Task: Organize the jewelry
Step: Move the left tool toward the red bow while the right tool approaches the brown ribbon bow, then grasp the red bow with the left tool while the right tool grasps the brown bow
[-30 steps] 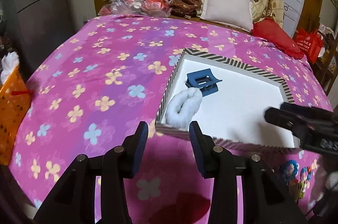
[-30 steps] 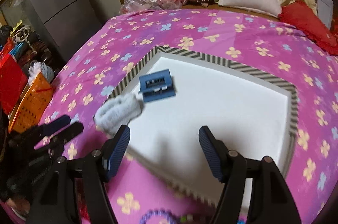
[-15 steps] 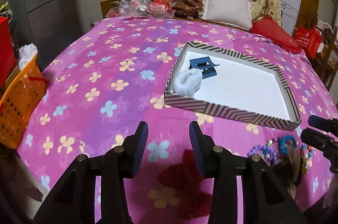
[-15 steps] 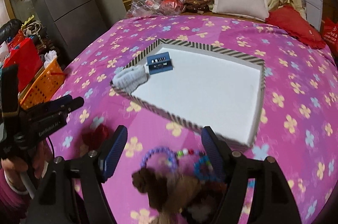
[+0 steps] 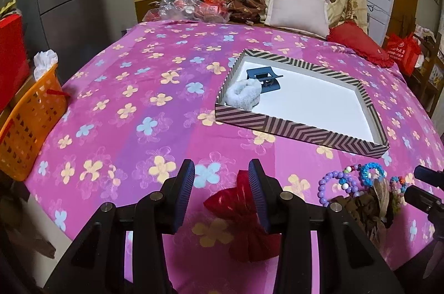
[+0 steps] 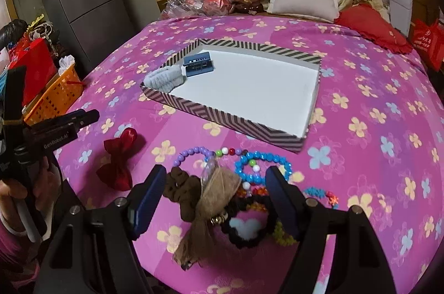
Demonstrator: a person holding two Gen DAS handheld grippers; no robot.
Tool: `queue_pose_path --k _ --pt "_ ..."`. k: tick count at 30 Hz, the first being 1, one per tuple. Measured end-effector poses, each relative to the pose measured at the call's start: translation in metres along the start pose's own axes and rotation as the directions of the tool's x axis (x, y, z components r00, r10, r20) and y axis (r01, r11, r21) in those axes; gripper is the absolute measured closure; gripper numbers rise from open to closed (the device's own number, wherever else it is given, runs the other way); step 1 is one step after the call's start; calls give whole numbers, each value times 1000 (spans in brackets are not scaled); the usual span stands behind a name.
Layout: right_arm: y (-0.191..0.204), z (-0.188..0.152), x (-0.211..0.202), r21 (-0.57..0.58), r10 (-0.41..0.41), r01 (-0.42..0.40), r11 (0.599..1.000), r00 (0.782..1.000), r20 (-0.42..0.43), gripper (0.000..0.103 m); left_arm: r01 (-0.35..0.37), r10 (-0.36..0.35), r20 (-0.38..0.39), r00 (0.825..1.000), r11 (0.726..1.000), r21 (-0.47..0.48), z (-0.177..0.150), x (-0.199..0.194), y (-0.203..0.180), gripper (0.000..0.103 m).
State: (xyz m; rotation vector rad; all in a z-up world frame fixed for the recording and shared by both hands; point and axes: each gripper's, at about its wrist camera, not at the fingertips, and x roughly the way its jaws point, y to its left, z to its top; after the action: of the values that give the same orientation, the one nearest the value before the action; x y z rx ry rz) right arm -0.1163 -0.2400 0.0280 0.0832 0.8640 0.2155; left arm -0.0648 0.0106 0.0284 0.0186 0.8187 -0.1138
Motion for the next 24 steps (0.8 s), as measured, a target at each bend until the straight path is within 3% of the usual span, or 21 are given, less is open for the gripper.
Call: queue_pose_path --k 11,19,24 --pt "-4 -13 -17 -7 -29 29 1000 999 14 23 17 -17 -3 1000 1000 -4 -5 -6 4 63" --pt "-13 -39 -20 -11 -11 10 1000 1000 -22 23 95 -106 -82 991 988 -125 -14 6 33 63" --pt "-10 -53 -14 -13 27 -27 1000 998 -53 23 136 -154 -113 981 978 -159 -17 16 33 63"
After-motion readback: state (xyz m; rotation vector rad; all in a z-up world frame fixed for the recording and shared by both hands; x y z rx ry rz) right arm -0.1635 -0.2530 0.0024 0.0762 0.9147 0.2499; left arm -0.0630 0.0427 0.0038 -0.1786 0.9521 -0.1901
